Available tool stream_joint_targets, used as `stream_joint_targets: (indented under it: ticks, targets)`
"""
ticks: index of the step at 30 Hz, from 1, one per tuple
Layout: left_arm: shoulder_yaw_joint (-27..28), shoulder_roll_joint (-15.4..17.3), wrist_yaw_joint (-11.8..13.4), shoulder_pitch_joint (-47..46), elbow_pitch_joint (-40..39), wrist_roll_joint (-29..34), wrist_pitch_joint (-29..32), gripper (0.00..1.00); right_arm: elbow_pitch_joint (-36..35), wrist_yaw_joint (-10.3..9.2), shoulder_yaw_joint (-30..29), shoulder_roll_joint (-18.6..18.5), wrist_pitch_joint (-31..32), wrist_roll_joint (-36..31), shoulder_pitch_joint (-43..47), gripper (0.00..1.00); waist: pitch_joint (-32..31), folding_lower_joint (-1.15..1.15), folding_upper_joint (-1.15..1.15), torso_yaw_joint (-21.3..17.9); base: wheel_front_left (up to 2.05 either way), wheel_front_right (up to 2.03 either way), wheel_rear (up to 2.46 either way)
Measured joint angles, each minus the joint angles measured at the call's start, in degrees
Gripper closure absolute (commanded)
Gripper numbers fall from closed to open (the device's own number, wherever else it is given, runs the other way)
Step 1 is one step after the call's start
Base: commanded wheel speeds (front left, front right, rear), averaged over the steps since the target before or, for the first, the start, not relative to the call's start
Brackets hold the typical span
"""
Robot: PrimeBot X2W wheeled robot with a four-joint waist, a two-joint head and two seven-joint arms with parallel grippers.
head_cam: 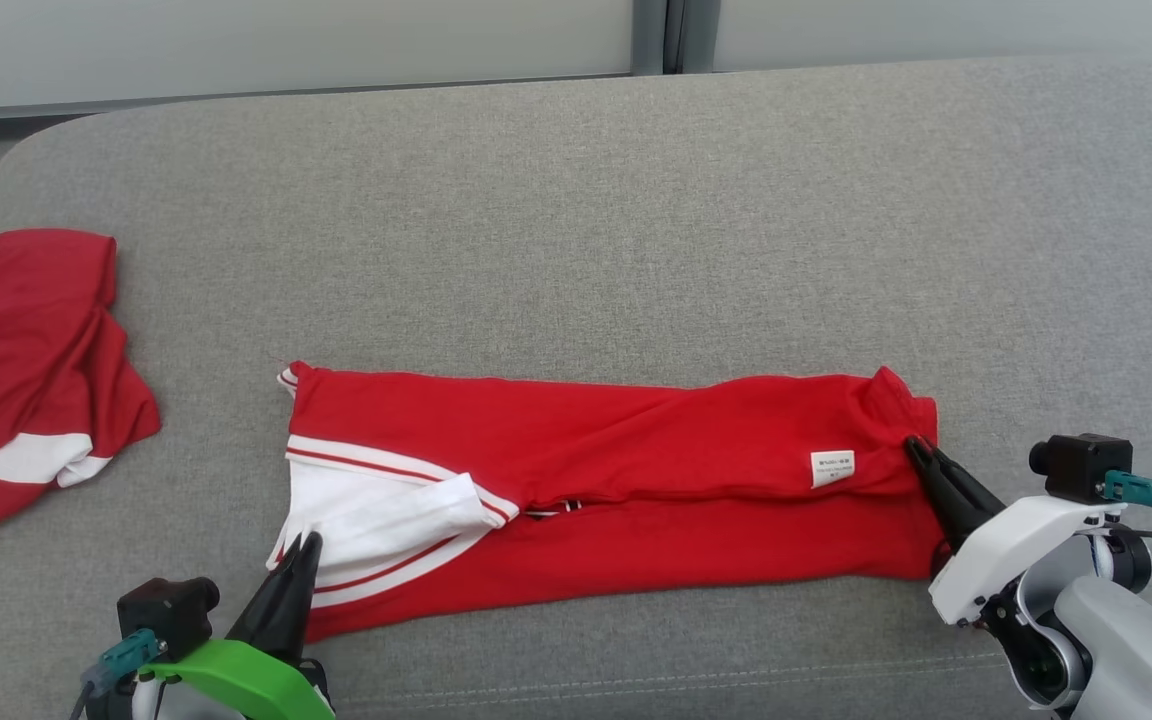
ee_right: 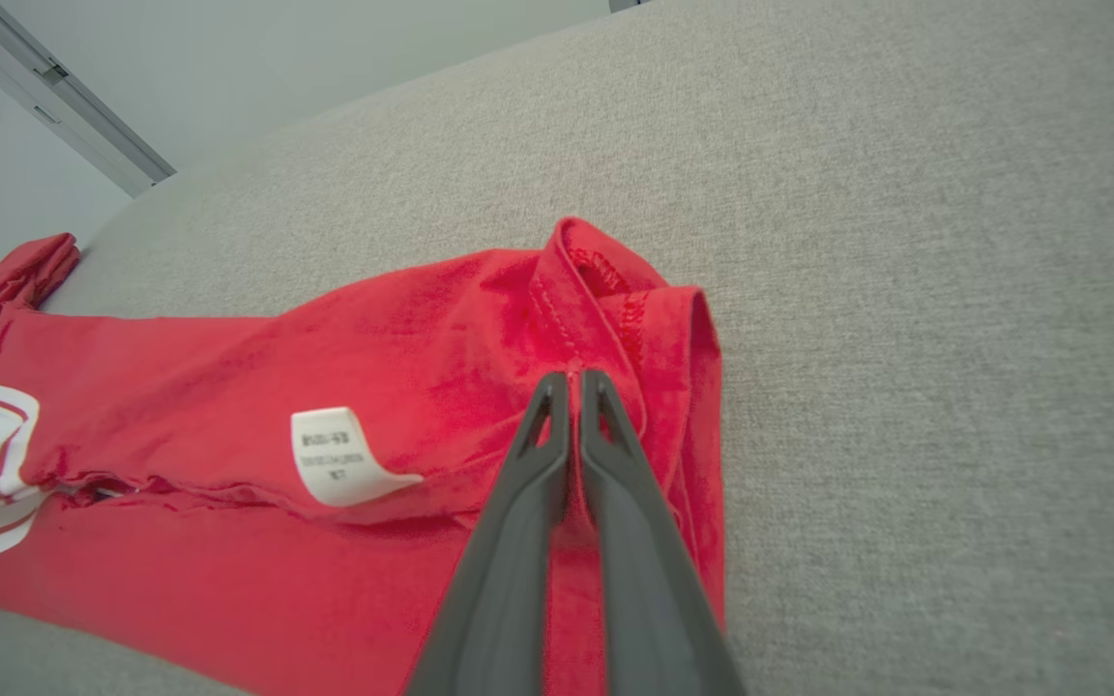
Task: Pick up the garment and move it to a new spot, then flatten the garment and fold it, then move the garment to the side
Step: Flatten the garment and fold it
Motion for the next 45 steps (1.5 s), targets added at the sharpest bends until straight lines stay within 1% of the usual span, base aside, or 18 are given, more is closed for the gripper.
stream_joint_targets:
  ticks: [7,8,9,10,18,22,26,33,38,41,42,43,44,45]
  targets:
    - [0.6,-1.2,0.0,-0.3,1.6,0.0,0.0,1.0,1.6,0.0,0.6,1.0,0.0,-0.4,-0.7,1.0,-0.1,0.0,0.0,-0.2,0.0,0.0,0.0]
    - [0.6,-1.3,0.0,-0.3,1.9,0.1,0.0,0.98,1.8,0.0,0.5,1.0,0.0,-0.4,-0.7,0.82,-0.2,0.0,0.0,-0.2,0.0,0.0,0.0]
    - [0.8,-1.3,0.0,-0.3,2.1,0.5,0.0,0.6,1.8,0.0,0.2,1.0,0.0,-0.4,-0.7,0.29,-0.3,0.0,0.0,-0.2,0.0,0.0,0.0]
    - [1.4,-1.5,0.0,-0.3,2.0,0.8,0.0,0.0,1.8,0.0,-0.1,1.0,0.0,-0.5,-0.7,0.0,-0.4,0.0,0.0,-0.2,0.0,0.0,0.0]
    - [6.3,-3.2,0.0,1.6,-0.8,2.8,0.0,0.0,-0.8,0.0,-3.4,1.0,0.0,-0.8,0.9,0.0,-1.7,0.0,0.0,-0.2,0.0,0.0,0.0]
    - [9.6,-4.3,0.0,3.0,-3.8,5.2,0.0,0.0,-1.3,0.0,-5.3,0.9,0.0,-2.0,1.8,0.0,-2.5,0.0,0.0,-0.2,0.0,0.0,0.0]
    - [13.9,-6.3,0.0,4.3,-7.8,9.7,0.0,0.0,-0.6,0.0,-7.4,1.5,0.0,-5.2,1.9,0.0,-3.1,0.0,0.0,0.0,0.0,0.0,0.0]
    - [20.4,-10.0,0.0,6.9,-14.5,18.4,-0.1,0.0,2.2,0.0,-8.8,3.6,0.0,-10.1,1.0,0.0,-3.9,0.0,0.0,0.8,0.0,0.0,0.0]
    - [24.2,-12.1,0.0,8.1,-17.1,22.5,-0.1,0.0,6.8,0.0,-8.5,4.8,0.0,-12.9,-1.4,0.0,-4.1,0.0,0.0,1.3,0.0,0.0,0.0]
    - [24.7,-12.9,0.0,8.9,-17.8,23.8,-0.1,0.0,10.0,-0.01,-7.1,5.6,0.0,-13.6,-3.6,0.0,-4.2,0.0,0.0,1.6,0.0,0.0,0.0]
    - [24.9,-13.1,0.0,9.0,-17.9,24.0,-0.1,0.0,11.0,0.0,-6.7,5.9,0.0,-13.6,-4.4,0.08,-4.1,0.0,0.0,1.8,0.0,0.0,0.0]
    - [24.9,-13.2,0.0,9.0,-18.0,24.2,-0.1,0.0,12.1,0.0,-6.4,6.1,0.3,-13.7,-5.4,0.23,-4.1,0.0,0.0,1.9,0.0,0.0,0.0]
    - [24.9,-13.3,0.0,9.0,-18.1,24.4,-0.1,0.0,13.0,0.0,-5.9,6.3,0.5,-13.8,-6.2,0.35,-4.0,0.0,0.0,2.0,0.0,0.0,0.0]
    - [24.9,-13.3,0.0,9.0,-18.1,24.4,-0.1,0.0,13.0,0.0,-5.9,6.3,0.5,-13.8,-6.2,0.43,-4.0,0.0,0.0,2.0,0.0,0.0,0.0]
